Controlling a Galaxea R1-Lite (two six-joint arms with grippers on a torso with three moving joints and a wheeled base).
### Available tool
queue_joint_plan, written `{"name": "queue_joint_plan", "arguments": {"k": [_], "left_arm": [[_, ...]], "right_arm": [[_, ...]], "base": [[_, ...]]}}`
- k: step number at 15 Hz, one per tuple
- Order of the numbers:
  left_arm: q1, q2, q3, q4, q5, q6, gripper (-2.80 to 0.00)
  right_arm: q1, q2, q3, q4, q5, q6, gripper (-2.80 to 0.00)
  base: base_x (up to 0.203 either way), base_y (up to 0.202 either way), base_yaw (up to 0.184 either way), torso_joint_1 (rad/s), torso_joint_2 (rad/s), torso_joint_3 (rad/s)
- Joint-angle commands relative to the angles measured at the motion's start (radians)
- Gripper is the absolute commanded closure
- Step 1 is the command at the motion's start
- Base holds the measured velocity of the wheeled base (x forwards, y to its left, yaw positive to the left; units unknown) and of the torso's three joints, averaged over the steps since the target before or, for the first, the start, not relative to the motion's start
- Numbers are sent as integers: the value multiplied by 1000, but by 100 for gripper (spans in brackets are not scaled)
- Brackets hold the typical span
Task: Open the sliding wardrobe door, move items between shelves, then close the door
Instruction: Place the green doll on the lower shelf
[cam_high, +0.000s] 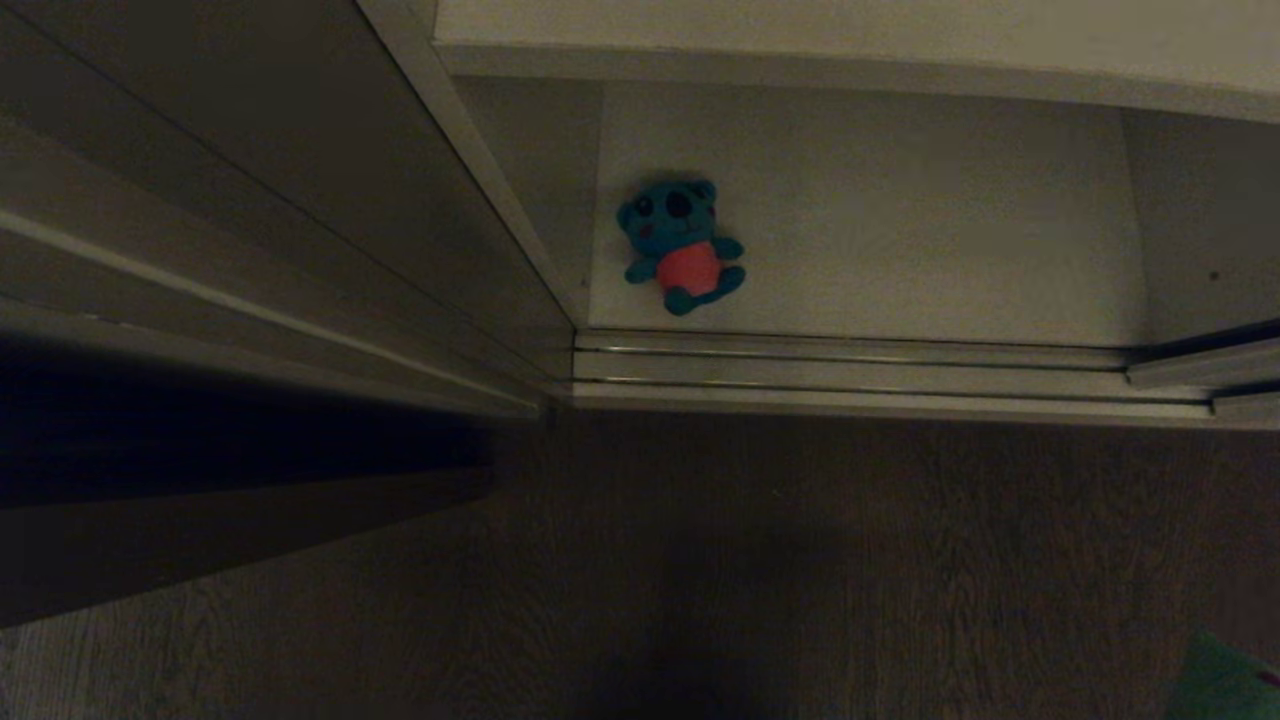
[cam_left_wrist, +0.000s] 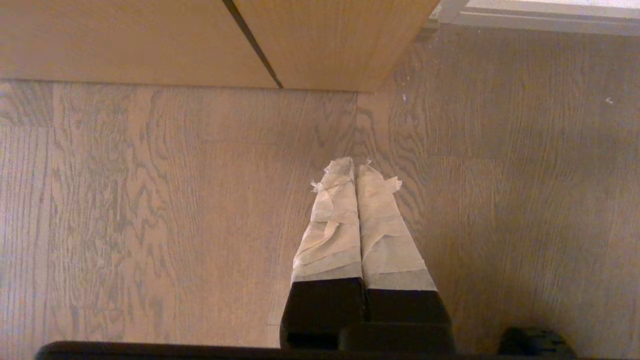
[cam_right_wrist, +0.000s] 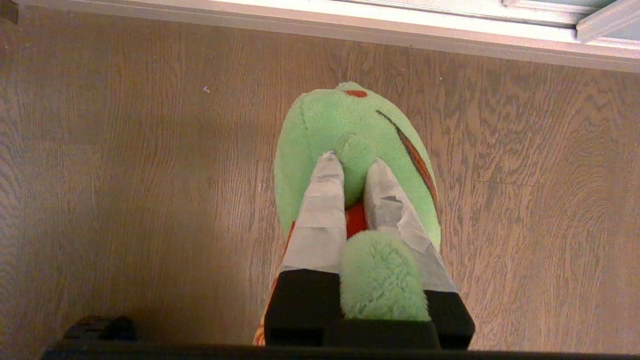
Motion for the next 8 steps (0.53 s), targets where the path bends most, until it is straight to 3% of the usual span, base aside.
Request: {"name": "queue_joint_plan", "arguments": {"k": [1,8], "left_arm": [[0,-1,0,0,0,0,0],[0,-1,0,0,0,0,0]], "right_arm": [[0,0,0,-1,1,-2,0],[0,0,0,0,1,-2,0]], "base": [[0,0,0,0,0,0],[0,0,0,0,0,0]]}}
